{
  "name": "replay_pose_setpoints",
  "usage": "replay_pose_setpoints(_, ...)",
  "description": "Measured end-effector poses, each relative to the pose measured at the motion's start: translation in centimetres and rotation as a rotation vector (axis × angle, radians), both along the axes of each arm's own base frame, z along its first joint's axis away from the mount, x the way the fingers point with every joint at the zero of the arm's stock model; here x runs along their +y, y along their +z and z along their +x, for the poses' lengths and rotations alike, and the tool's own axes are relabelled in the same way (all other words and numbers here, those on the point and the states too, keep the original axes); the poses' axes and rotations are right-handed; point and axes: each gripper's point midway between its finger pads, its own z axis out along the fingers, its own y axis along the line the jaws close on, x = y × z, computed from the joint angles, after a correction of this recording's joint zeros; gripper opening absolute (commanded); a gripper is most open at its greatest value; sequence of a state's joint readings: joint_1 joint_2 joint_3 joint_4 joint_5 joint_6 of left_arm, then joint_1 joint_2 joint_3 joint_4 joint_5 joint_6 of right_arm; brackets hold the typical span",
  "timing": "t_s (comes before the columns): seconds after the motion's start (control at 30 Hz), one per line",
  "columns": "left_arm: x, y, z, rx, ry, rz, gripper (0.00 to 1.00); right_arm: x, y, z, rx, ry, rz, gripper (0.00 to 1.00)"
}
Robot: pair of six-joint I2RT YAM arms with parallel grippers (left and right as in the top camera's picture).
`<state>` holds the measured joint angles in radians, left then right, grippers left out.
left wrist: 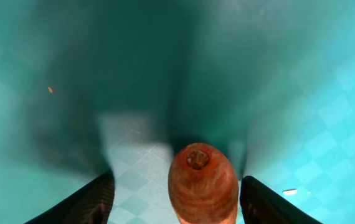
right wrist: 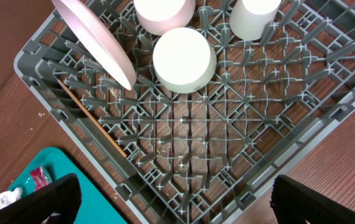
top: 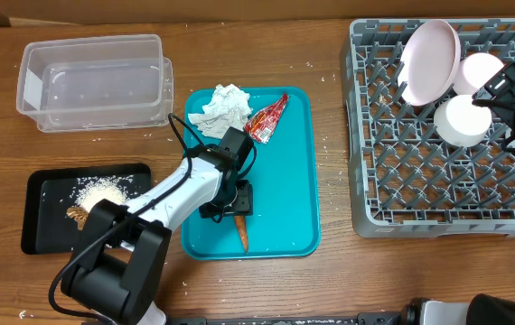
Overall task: Sort waste into correct bins and load items into the dishwasher
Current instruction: 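Grasp the carrot end with the left gripper and lift it, then carry the carrot left and drop it onto the black tray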
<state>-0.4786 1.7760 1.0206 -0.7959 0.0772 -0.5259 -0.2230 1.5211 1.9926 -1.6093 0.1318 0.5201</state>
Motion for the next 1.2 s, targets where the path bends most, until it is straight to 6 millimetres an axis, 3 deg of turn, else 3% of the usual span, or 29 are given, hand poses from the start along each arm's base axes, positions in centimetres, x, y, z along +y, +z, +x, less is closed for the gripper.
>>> replay_pose_setpoints(0.2, 0.3, -0.1, -0.3, 0.014, 0.005, 0.016, 0.27, 0.0, 0.0, 0.0, -0.001, 0.000, 0.000, 1.00)
replay_pose_setpoints(0.53, 1.8, 1.2, -1.6, 0.149, 0.033, 0.083, 0.24, 0.0, 0.0, 0.0, 0.000, 0.001, 0.000, 1.00)
replay_pose_setpoints(0.73, 3.5, 5.3, 1.3, 0.141, 0.105, 0.073, 0.23, 0.0, 0.0, 0.0, -0.001, 0.000, 0.000, 1.00)
replay_pose_setpoints(0.93, 10.1, 9.5, 4.6, 0.106, 0.281, 0.121, 0.25, 0.0, 0.0, 0.0, -0.001, 0.000, 0.000, 1.00)
replay_pose_setpoints(1.03, 14.6, 10.3, 5.7, 0.083, 0.411, 0.134, 0.25, 0.0, 0.0, 0.0, -0.001, 0.000, 0.000, 1.00)
replay_pose_setpoints(1.2, 20.9, 10.3, 5.5, 0.081, 0.606, 0.131, 0.25, 0.0, 0.0, 0.0, -0.001, 0.000, 0.000, 1.00)
